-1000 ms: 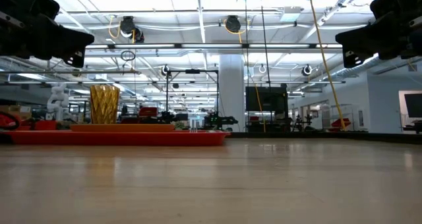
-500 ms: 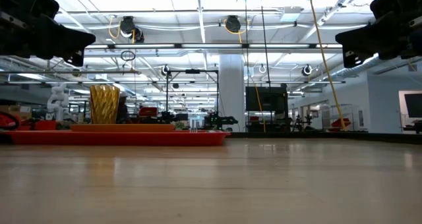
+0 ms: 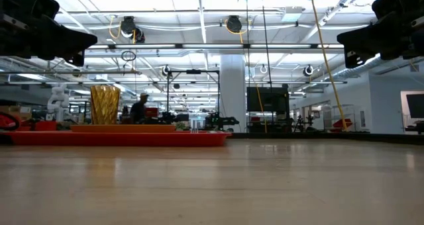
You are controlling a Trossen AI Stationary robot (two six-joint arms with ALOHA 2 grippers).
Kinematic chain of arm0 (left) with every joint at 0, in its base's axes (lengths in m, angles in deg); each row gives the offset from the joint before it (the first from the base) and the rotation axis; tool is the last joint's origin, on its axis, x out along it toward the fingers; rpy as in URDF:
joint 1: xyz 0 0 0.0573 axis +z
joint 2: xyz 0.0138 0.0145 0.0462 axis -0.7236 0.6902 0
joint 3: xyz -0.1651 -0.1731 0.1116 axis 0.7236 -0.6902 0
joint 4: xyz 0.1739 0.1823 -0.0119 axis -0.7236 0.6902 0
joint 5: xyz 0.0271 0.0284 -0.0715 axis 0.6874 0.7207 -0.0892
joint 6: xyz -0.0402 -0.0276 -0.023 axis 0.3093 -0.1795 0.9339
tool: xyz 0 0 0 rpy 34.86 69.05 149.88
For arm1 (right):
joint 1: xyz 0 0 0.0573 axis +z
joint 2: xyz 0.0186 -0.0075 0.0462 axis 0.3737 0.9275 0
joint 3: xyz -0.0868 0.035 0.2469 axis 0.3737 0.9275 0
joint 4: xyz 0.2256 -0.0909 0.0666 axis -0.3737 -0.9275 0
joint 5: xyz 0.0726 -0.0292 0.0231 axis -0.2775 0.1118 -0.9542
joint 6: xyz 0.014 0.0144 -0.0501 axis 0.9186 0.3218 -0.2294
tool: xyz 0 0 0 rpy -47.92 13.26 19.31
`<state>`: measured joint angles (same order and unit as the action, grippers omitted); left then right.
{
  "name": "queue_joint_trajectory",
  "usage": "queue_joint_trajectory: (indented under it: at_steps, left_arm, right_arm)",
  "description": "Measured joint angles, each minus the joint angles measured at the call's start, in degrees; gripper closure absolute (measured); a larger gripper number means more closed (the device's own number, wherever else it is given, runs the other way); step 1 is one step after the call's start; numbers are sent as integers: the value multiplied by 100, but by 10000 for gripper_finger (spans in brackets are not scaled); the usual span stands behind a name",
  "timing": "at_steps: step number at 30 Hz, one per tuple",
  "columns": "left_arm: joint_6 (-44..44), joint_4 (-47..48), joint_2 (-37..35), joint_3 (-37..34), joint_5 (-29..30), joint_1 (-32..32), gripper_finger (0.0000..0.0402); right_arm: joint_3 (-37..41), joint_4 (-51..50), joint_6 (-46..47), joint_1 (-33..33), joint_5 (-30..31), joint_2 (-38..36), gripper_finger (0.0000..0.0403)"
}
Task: Pick and place plate/cup/fork/spoon on tray
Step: Return to Home Position
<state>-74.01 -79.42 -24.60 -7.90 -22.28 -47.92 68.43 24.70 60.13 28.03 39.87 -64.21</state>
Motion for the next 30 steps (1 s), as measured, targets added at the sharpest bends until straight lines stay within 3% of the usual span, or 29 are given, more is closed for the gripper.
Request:
queue_joint_trajectory:
  at_steps: [30]
  left_arm:
    - [321,-31,0,-1,203,0,381]
  right_arm:
    - [0,0,0,0,0,0,403]
